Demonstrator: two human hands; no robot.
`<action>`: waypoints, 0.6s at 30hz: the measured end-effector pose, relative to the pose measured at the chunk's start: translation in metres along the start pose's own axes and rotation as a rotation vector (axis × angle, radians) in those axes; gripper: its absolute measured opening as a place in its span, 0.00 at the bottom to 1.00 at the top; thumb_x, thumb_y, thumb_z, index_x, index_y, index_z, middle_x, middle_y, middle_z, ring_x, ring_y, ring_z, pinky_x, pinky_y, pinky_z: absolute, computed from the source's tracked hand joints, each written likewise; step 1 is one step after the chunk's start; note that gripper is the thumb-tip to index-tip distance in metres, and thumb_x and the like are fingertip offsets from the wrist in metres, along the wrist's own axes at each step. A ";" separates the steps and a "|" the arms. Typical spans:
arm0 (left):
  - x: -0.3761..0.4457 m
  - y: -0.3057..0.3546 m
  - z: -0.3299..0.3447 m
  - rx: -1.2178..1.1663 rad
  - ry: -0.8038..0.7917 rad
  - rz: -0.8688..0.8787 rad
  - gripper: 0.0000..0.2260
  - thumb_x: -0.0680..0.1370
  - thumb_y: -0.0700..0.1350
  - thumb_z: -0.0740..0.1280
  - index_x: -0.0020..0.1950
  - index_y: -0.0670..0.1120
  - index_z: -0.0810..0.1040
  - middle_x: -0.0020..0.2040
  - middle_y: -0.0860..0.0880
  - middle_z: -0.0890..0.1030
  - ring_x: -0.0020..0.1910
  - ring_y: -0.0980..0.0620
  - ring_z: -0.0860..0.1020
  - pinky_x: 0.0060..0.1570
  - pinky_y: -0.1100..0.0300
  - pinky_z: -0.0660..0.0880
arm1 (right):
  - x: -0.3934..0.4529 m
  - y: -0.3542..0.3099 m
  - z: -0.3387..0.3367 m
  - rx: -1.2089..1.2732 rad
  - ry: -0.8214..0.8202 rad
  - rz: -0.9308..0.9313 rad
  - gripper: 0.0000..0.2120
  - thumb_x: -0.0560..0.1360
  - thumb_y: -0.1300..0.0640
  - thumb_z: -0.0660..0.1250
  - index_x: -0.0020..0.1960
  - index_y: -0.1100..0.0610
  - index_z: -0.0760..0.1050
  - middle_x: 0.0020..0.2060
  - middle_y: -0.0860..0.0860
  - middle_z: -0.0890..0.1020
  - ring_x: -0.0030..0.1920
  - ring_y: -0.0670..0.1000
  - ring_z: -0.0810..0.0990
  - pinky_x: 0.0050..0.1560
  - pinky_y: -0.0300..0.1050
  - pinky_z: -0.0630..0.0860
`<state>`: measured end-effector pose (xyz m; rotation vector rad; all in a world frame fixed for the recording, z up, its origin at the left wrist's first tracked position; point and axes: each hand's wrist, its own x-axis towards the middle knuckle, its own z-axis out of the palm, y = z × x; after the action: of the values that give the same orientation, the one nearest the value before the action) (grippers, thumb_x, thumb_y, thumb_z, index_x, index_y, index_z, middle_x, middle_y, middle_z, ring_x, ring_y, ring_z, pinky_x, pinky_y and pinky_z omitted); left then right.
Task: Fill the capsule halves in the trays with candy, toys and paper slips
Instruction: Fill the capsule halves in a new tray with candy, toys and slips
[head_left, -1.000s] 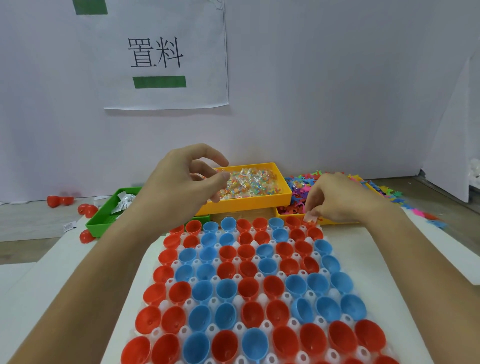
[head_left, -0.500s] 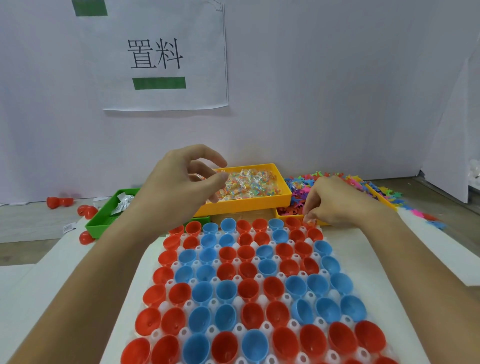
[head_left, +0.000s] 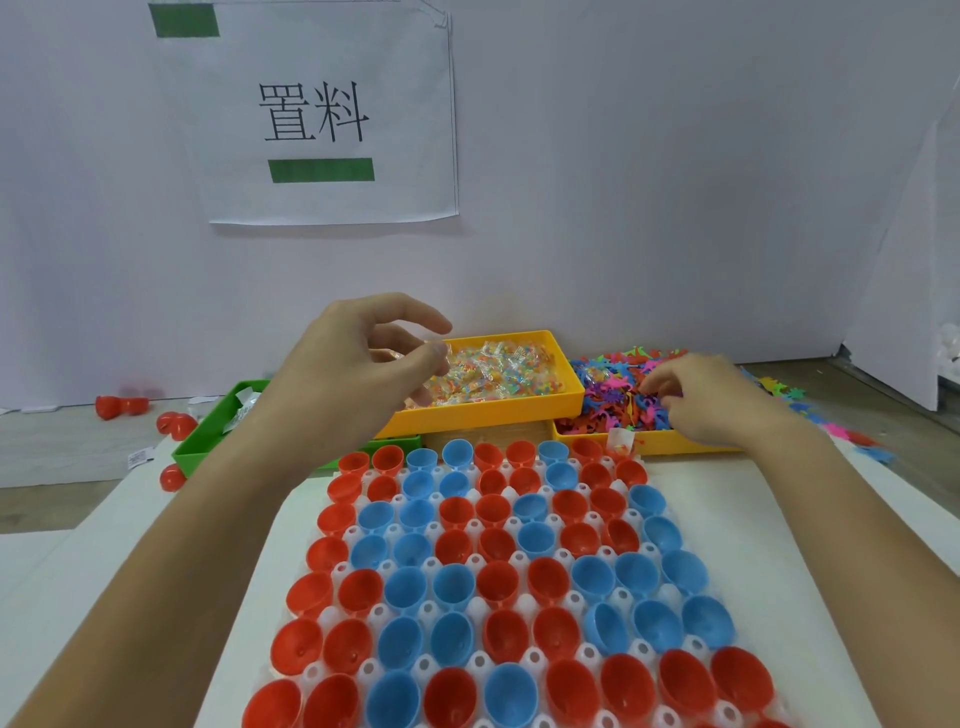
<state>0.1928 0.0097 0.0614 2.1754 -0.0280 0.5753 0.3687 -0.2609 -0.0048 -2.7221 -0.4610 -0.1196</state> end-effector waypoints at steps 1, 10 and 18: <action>0.000 0.000 0.000 -0.002 -0.001 0.001 0.06 0.78 0.45 0.68 0.52 0.54 0.81 0.39 0.54 0.85 0.35 0.54 0.83 0.42 0.56 0.81 | -0.001 0.001 0.004 -0.017 -0.023 0.014 0.14 0.77 0.66 0.65 0.60 0.54 0.81 0.59 0.54 0.82 0.60 0.54 0.78 0.61 0.46 0.74; 0.001 0.000 0.000 0.008 0.008 0.000 0.05 0.78 0.45 0.68 0.52 0.53 0.81 0.39 0.54 0.85 0.35 0.55 0.83 0.41 0.57 0.80 | -0.003 -0.002 0.008 0.043 0.087 0.028 0.04 0.75 0.57 0.74 0.49 0.55 0.85 0.47 0.53 0.85 0.47 0.51 0.80 0.47 0.44 0.73; 0.001 -0.001 0.000 0.010 -0.006 0.010 0.05 0.78 0.46 0.69 0.51 0.54 0.81 0.39 0.53 0.85 0.35 0.55 0.83 0.40 0.59 0.79 | -0.003 -0.009 0.006 0.194 0.278 -0.036 0.07 0.72 0.52 0.77 0.43 0.57 0.86 0.33 0.46 0.80 0.37 0.42 0.77 0.35 0.38 0.68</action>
<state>0.1938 0.0103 0.0604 2.1875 -0.0390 0.5754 0.3633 -0.2514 -0.0072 -2.4587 -0.4169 -0.4331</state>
